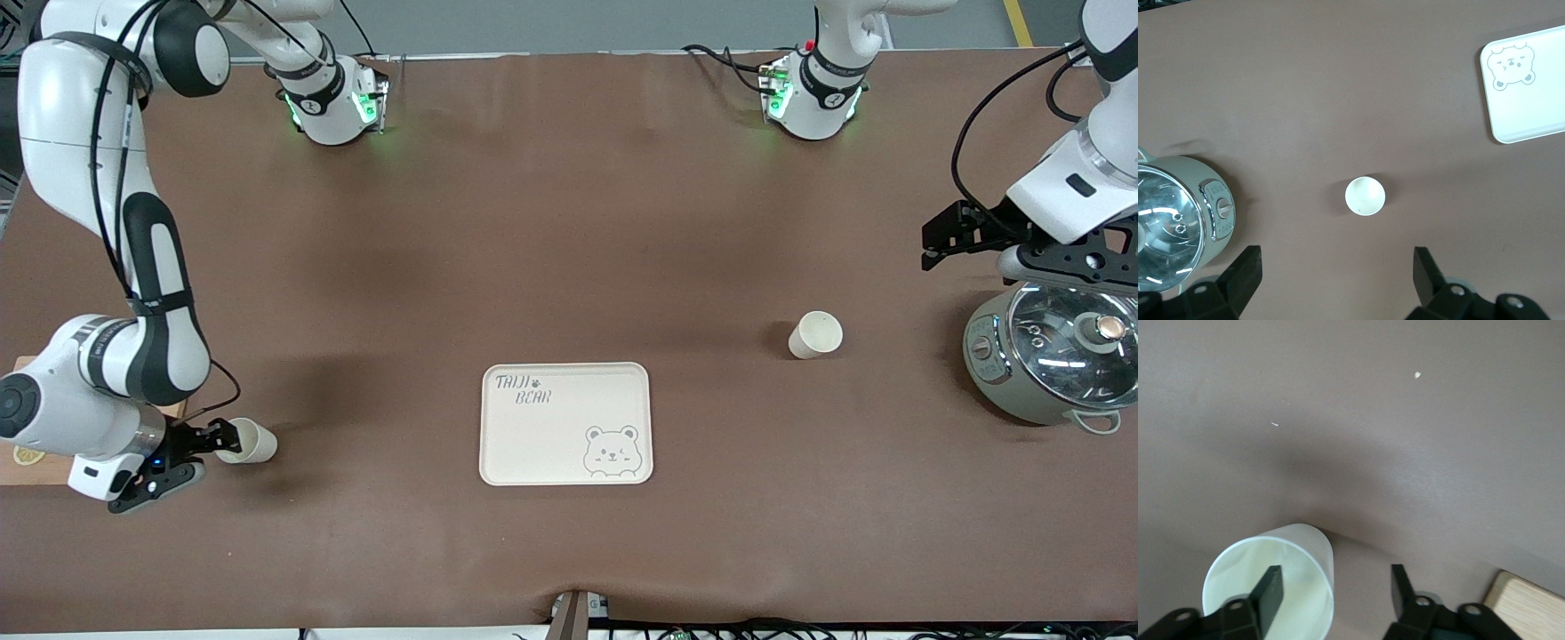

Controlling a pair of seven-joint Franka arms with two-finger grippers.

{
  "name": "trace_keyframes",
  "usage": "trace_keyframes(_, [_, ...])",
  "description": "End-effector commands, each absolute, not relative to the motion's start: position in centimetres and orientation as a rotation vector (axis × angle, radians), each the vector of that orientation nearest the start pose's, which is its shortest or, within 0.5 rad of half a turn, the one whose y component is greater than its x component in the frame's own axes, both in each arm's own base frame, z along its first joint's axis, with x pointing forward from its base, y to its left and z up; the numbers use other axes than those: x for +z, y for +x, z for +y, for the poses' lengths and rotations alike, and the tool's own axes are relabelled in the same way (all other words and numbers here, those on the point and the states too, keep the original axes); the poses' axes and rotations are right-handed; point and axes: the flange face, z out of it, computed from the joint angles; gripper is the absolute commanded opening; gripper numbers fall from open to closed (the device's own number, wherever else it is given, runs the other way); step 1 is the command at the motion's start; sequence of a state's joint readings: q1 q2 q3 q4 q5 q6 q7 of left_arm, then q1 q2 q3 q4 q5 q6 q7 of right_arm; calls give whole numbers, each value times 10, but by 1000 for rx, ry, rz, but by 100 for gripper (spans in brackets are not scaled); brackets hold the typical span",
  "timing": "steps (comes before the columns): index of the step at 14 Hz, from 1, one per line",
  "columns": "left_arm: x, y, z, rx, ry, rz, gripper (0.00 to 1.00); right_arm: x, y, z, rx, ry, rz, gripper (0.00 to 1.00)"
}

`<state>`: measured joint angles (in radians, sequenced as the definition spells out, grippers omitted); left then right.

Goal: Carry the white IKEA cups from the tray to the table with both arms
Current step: 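Lower the cup beside the cutting board and open the right gripper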

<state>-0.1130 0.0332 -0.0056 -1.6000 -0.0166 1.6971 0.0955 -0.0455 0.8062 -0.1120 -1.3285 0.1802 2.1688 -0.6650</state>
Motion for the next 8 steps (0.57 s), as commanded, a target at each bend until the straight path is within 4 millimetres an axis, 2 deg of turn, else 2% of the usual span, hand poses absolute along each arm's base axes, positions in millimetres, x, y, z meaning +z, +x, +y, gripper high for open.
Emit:
trace_keyframes(1, [605, 571, -73, -111, -3120, 337, 100, 311, 736, -95, -30, -2957, -694, 100])
trace_keyframes(3, [605, 571, -73, -111, -3119, 334, 100, 374, 735, -99, 18, -2940, -687, 100])
trace_keyframes(6, [601, 573, -72, -104, -3119, 332, 100, 472, 713, -104, -7, -2998, -533, 100])
trace_keyframes(8, [600, 573, -72, -101, -3120, 332, 100, 509, 698, -92, 11, -3025, -451, 100])
